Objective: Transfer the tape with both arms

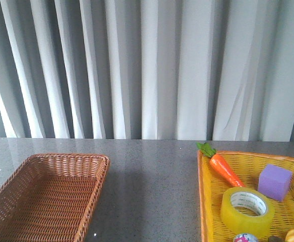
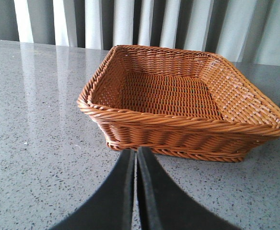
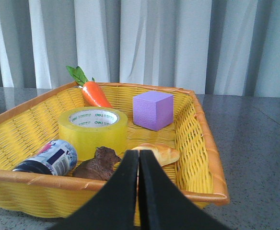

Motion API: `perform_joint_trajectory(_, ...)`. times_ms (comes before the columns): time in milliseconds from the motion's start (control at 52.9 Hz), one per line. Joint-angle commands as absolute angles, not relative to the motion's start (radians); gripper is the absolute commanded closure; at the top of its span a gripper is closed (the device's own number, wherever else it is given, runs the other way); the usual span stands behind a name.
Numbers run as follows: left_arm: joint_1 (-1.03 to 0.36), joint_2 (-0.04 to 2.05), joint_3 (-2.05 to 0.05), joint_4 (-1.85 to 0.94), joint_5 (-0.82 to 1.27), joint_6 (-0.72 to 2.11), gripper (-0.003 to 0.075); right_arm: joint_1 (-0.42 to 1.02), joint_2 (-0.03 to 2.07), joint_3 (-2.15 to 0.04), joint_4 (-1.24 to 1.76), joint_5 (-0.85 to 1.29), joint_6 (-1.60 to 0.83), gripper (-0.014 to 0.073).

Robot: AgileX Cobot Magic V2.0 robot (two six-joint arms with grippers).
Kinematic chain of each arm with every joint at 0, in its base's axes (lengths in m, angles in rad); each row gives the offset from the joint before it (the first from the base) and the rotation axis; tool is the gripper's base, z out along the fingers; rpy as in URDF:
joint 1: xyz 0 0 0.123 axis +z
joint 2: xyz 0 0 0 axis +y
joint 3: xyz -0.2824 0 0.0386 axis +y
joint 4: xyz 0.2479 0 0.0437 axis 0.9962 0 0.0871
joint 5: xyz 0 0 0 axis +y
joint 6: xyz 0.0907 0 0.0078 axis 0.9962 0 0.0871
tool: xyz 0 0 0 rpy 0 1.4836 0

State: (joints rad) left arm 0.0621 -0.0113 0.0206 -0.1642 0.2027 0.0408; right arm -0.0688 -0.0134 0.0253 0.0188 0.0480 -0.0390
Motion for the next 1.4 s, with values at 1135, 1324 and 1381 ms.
perform_joint_trajectory(1135,0.063,-0.018,-0.004,-0.177,0.125,0.035,0.0727,-0.068,-0.024,0.033,0.018,-0.019,-0.05,0.0602)
perform_joint_trajectory(1324,0.063,-0.018,-0.004,-0.176,0.116,0.036,0.0727,-0.068,-0.024,0.033,0.018,-0.054,-0.05,0.0602)
perform_joint_trajectory(1381,0.063,-0.018,-0.004,-0.169,0.062,0.038,0.0727,-0.068,-0.024,0.033,0.018,-0.11,-0.05,0.0602)
